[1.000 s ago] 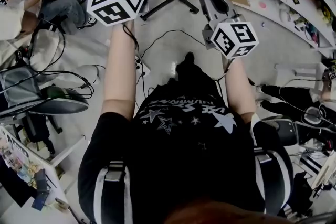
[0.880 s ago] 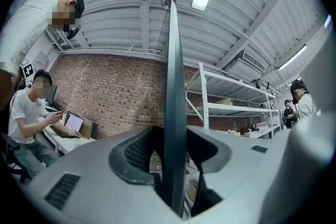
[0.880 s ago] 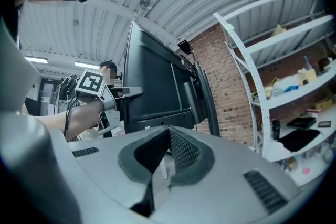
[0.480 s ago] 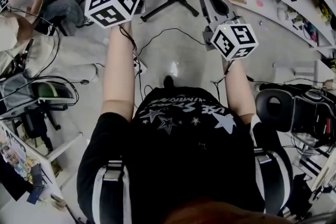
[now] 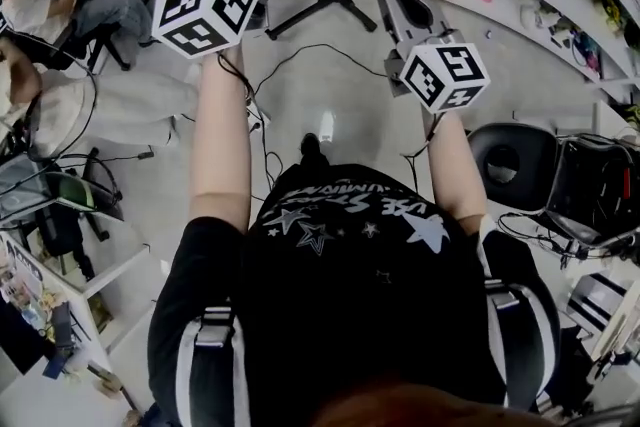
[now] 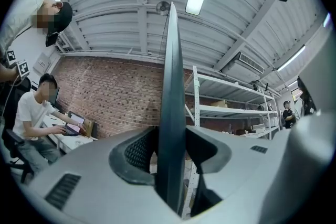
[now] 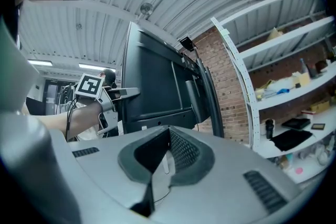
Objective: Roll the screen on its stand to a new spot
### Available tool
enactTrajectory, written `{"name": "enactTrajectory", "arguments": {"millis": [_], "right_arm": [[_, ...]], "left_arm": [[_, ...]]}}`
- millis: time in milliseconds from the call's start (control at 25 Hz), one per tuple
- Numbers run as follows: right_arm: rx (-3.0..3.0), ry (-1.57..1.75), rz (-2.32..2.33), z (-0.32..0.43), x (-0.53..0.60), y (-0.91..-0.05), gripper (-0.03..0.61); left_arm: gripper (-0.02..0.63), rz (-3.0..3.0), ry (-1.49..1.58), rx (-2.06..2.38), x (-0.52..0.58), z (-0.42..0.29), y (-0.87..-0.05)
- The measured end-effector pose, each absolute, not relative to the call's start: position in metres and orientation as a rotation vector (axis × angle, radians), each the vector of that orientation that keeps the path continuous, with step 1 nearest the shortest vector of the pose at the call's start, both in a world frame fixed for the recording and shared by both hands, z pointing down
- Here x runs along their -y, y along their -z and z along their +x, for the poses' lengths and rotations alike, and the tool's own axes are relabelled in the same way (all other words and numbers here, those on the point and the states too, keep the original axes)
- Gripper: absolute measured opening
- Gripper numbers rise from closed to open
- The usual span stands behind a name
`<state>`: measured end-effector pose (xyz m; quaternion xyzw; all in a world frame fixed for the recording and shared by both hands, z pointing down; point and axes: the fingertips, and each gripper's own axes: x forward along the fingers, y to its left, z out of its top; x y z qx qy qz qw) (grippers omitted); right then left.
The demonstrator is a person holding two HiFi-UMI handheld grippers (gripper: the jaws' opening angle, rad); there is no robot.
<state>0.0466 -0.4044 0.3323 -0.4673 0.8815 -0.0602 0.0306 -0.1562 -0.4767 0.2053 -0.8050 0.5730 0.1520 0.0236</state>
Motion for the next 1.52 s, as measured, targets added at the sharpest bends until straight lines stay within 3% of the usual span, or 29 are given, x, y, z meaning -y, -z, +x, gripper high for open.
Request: {"name": "enactTrajectory", "arguments": {"millis": [1520], "right_arm": [[-2.678, 0.184, -1.403, 0.142, 0.264, -0.323, 0.006]], "left_arm": [[0.195, -2.481, -0.413, -1.764, 0.334, -0.030, -0.209]]}}
